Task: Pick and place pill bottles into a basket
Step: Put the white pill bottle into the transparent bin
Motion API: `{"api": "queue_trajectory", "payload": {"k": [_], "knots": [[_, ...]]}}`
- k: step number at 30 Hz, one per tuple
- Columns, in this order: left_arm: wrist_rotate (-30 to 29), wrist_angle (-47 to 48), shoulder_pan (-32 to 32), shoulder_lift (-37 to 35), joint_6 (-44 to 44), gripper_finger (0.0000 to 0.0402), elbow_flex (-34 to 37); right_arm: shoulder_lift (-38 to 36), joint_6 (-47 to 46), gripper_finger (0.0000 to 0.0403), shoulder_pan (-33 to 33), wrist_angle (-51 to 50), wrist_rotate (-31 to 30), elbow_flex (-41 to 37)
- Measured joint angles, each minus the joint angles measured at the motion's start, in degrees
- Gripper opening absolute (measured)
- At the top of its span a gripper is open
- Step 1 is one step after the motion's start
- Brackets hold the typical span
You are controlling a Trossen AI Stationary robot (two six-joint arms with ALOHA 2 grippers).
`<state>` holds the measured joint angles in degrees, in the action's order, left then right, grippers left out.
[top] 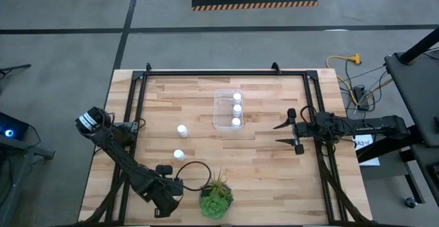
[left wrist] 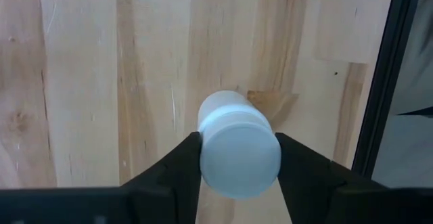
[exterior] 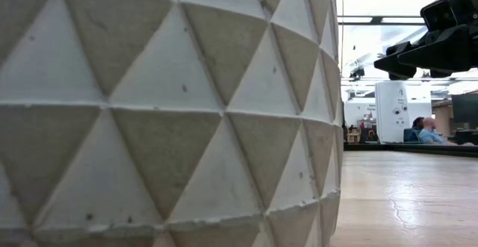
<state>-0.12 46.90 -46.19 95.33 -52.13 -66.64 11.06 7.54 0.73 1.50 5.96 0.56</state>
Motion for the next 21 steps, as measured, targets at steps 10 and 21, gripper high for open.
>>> {"api": "queue_trajectory", "payload": {"k": [10, 21], "knots": [[0.4, 0.0, 0.9, -0.5, 0.0, 0.0149, -0.1, 0.0, 0.0, 0.0226, 0.0, 0.0, 0.0, 0.0], [2.7, 0.7, 3.6, -0.9, 3.4, 0.0148, -1.2, 0.0, 0.0, 0.0226, 0.0, 0.0, 0.0, 0.0]]}}
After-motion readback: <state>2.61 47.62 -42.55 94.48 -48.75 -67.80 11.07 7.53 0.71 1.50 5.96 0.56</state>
